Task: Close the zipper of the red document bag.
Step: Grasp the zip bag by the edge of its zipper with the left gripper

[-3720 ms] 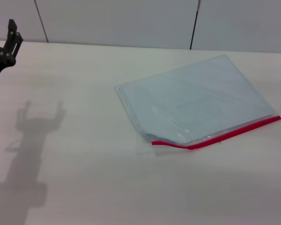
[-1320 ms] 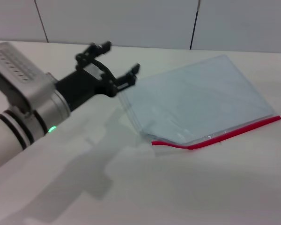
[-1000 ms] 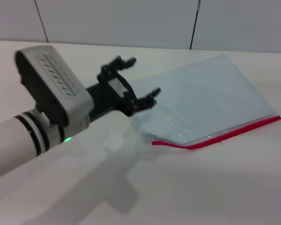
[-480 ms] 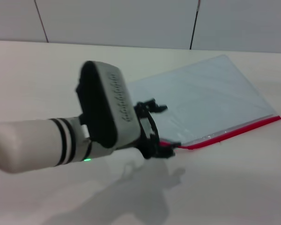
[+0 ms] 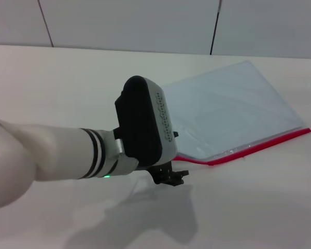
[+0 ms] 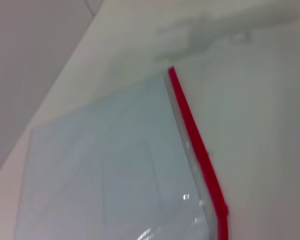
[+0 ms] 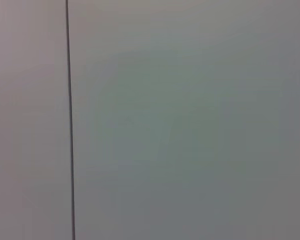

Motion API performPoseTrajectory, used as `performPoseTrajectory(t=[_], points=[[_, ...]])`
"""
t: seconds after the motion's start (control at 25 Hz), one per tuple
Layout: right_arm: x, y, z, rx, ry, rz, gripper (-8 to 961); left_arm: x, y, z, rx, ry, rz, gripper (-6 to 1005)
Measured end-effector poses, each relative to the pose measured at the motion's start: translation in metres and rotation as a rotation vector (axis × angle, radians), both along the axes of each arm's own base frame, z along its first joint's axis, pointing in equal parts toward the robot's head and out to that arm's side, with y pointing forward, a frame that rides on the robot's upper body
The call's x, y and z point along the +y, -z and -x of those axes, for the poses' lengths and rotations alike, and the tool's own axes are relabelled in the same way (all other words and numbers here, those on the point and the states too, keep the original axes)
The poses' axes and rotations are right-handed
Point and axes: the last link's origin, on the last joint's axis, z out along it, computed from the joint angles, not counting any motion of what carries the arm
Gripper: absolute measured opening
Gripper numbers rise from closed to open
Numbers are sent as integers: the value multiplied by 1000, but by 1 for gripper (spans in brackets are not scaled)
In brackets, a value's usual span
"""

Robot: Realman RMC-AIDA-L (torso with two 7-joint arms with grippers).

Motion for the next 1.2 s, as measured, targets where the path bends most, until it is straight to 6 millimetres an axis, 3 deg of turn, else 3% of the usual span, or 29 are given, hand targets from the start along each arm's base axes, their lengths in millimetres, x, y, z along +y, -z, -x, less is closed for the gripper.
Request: performPoseTrajectory(t=[0.4,1.2], points=[[1,1,1,3,-2,2,890,14,10,10,101,35,-40,891],[1,1,4,7,-15,0,890,32,36,26,106,129,-110,884]])
